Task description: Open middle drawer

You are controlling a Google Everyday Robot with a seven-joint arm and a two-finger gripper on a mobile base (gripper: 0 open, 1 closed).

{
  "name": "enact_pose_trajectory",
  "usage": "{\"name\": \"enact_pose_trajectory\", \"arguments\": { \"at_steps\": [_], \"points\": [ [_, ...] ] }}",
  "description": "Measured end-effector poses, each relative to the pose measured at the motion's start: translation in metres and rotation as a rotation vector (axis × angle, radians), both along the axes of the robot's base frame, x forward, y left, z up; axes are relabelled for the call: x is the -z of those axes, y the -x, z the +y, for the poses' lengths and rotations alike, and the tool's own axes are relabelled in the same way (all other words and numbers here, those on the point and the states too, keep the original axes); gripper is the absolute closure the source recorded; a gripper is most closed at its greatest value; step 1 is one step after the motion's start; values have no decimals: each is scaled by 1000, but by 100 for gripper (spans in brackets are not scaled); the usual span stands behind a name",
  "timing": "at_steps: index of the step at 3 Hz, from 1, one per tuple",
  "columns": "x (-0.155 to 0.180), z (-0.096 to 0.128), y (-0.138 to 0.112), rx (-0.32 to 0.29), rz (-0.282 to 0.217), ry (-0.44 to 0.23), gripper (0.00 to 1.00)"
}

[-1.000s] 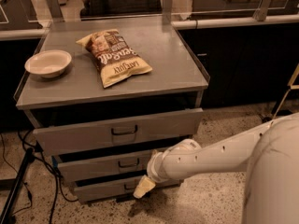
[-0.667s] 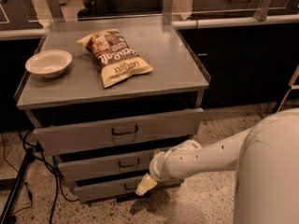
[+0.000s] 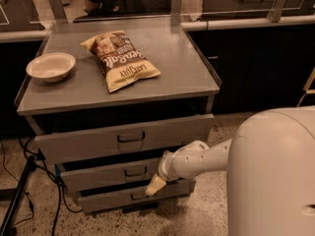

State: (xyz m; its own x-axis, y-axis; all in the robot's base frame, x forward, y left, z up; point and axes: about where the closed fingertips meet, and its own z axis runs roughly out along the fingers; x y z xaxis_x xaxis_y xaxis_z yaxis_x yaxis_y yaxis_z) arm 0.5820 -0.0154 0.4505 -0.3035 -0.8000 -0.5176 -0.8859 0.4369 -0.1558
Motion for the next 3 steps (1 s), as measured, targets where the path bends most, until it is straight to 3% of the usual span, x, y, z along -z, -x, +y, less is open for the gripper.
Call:
{"name": "enact_pose_trajectory", "arguments": {
  "at_steps": [3],
  "points": [
    [25, 17, -10, -35, 18, -3, 0]
  ]
}}
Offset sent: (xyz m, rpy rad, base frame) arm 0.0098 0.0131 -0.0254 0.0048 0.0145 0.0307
